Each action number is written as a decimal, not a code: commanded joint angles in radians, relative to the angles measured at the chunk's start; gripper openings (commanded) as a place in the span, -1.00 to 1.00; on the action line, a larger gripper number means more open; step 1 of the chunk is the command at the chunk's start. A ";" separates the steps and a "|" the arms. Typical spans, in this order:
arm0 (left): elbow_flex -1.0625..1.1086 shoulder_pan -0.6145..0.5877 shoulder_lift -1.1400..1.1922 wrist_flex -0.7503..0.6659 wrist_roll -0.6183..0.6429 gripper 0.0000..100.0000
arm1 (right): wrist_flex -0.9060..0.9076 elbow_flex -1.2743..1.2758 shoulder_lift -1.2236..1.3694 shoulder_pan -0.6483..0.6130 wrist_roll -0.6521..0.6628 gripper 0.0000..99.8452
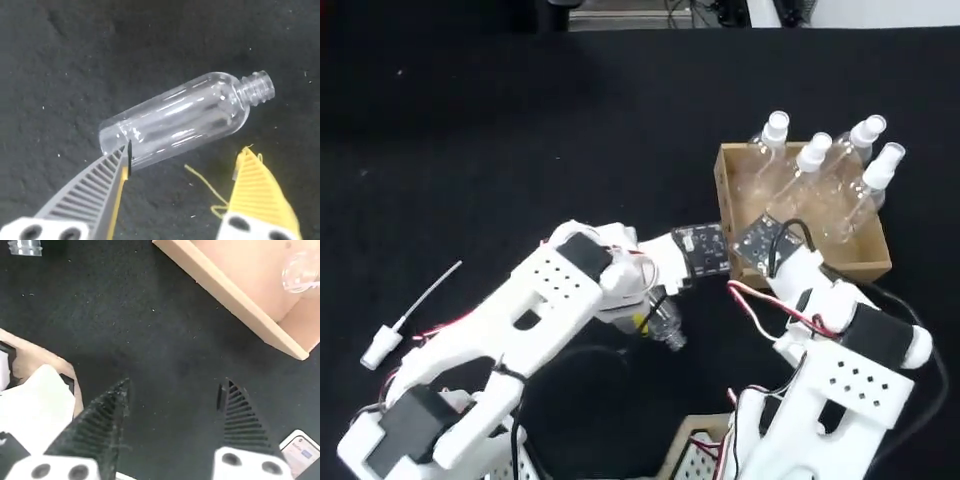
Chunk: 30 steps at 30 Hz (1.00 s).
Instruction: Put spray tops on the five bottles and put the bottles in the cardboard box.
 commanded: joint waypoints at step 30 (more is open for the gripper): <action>-0.108 -0.081 0.072 0.012 0.029 -0.37 | 0.020 -0.018 -0.030 0.028 0.012 -0.52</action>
